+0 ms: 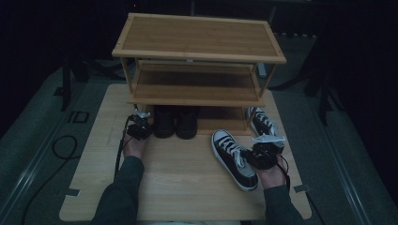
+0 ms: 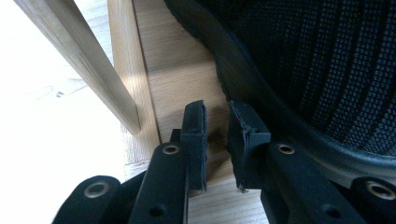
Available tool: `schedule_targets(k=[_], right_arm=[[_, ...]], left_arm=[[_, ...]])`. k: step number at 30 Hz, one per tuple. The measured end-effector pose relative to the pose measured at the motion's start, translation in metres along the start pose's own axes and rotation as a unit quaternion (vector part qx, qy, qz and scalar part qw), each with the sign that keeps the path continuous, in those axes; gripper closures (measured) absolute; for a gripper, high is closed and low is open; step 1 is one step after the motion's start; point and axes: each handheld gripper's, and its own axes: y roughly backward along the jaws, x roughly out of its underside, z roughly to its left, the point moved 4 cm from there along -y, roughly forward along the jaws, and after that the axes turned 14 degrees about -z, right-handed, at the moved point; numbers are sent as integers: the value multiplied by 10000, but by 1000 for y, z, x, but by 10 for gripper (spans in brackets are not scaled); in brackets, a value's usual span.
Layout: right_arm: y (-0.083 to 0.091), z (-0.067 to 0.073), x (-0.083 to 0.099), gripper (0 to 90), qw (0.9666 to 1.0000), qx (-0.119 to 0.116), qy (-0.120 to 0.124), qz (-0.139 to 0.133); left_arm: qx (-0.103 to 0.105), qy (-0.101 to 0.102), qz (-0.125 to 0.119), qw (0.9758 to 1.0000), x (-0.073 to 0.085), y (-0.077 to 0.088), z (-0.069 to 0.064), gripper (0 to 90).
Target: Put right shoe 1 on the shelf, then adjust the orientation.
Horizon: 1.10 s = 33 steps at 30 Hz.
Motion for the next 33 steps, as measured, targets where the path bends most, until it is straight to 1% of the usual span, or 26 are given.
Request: schedule_targets(k=[11,20,24,28,30,33], right_arm=[[-2,-1,-5,873,10000,-25,-14,-90],[-2,0,-12,873,9998,-49,-24,-191],[-2,0,-15,873,9997,-102,-32,-210],[-2,1,-19,873,9996,-160,10,-224],[-2,0,-21,873,9995,-208,17,-236],[-1,0,-24,873,9993,-268,47,-239]], left_arm=[[-12,14,-36,10000,1,0,0,771],[-3,18,-42,10000,1,0,0,775],[-7,15,-51,10000,1,0,0,775],[-5,-12,-51,10000,1,0,-1,781],[-1,15,-53,10000,1,0,-1,781],[2,0,-43,10000,1,0,-1,781]])
